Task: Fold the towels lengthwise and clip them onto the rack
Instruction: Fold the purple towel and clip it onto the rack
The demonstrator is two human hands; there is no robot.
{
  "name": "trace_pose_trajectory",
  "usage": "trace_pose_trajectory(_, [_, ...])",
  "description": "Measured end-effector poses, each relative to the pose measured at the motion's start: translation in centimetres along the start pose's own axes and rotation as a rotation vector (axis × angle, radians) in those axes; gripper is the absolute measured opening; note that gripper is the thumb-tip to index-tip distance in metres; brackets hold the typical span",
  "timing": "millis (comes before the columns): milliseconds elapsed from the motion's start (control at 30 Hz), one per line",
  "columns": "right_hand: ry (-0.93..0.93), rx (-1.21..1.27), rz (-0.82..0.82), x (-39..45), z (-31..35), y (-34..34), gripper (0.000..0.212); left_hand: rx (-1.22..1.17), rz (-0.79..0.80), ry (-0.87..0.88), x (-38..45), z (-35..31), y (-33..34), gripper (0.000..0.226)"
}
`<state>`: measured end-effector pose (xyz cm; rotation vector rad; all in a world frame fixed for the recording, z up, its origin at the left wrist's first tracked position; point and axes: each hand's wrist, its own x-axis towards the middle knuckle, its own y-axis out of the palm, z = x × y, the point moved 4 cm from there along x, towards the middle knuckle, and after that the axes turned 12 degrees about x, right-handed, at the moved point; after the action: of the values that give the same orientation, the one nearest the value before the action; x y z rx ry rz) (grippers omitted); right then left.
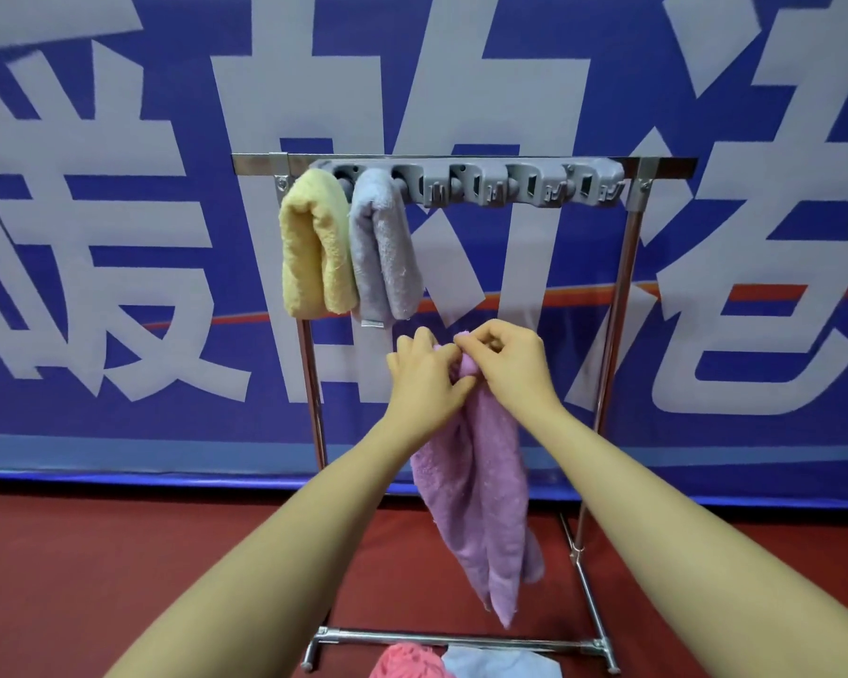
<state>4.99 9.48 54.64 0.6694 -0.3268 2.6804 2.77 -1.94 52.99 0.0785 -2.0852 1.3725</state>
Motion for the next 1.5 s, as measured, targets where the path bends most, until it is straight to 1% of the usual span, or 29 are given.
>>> trace_pose_trajectory(67, [0.008,0.112,0.049,-0.1,0.1,-0.3,0.017,-0.021,0.005,-0.005,0.2,0.0,0.0,0.019])
trace_pose_trajectory(133, [0.038,0.151,0.074,-0.2,-0.4,-1.0,0.015,-0.022,0.039,0.010,0.4,0.3,-0.1,0.024])
trace_pose_trajectory(200, [0.079,0.086,0.084,-0.4,-1.6,-1.9,0.012,-0.005,0.061,0.012,0.6,0.9,-0.3,0.029])
trace_pose_trajectory(333, [0.230,-0.097,0.129,-1.4,-5.1,-2.3,0.005,-0.036,0.023,-0.058,1.4,2.2,-0.7,0.032])
trace_pose_trajectory(400, [0.305,-0.151,0.147,-1.8,-6.5,-1.8,0.022,-0.031,0.000,-0.072,1.8,2.6,-1.3,0.032])
trace_pose_trajectory(433, [0.333,-0.179,0.174,-2.0,-6.9,-1.4,0.034,-0.023,-0.012,-0.072,2.0,2.8,-1.6,0.032])
trace_pose_trajectory(467, [0.357,-0.209,0.219,-2.1,-6.9,-0.8,0.042,-0.016,-0.025,-0.073,2.2,2.9,-1.9,0.031])
trace_pose_trajectory(533, [0.404,-0.256,0.296,-2.4,-6.5,0.4,0.044,-0.002,-0.049,-0.085,2.5,3.3,-2.5,0.032])
trace_pose_trajectory(633, [0.361,-0.300,0.303,-2.5,-5.5,2.0,0.042,0.031,-0.071,-0.102,2.8,3.9,-3.2,0.032])
trace_pose_trajectory(733, [0.280,-0.310,0.215,-1.9,-4.9,2.8,0.032,0.056,-0.078,-0.114,2.7,4.5,-3.8,0.032])
trace_pose_trajectory(833, [0.239,-0.193,0.121,-1.7,-4.5,2.3,0.020,0.100,-0.071,-0.149,2.5,5.3,-4.2,0.027])
trace_pose_trajectory(900, [0.218,-0.020,0.079,-1.6,-3.9,1.8,0.016,0.128,-0.007,-0.136,2.6,5.6,-4.1,0.023])
trace_pose_trajectory(967, [0.189,0.078,0.039,-1.4,-3.4,1.3,0.009,0.125,0.086,-0.102,2.7,5.6,-4.0,0.034])
trace_pose_trajectory(1000, [0.165,0.103,0.034,-1.4,-3.0,1.2,0.011,0.117,0.124,-0.081,2.8,5.5,-3.9,0.038])
trace_pose_trajectory(1067, [0.112,0.130,0.050,-1.3,-2.1,1.2,0.021,0.101,0.176,-0.023,2.7,5.0,-3.7,0.041])
trace_pose_trajectory(1167, [0.084,0.016,0.115,-1.1,-1.5,1.5,0.026,0.059,0.227,0.081,2.6,4.3,-3.2,0.040])
trace_pose_trajectory(1300, [0.092,-0.109,0.256,-1.3,-1.7,3.0,0.020,-0.059,0.252,0.158,2.5,3.3,-3.1,0.033])
trace_pose_trajectory(1367, [0.098,-0.129,0.258,-1.2,-1.7,3.4,0.006,-0.095,0.250,0.189,2.4,2.8,-3.4,0.032])
trace_pose_trajectory(1433, [0.062,-0.163,0.198,-0.8,-1.6,3.2,0.019,-0.134,0.217,0.211,2.1,2.4,-4.1,0.030])
trace_pose_trajectory(1500, [0.039,-0.161,0.154,-0.2,-1.7,2.9,0.018,-0.210,0.151,0.172,1.6,2.6,-4.9,0.029])
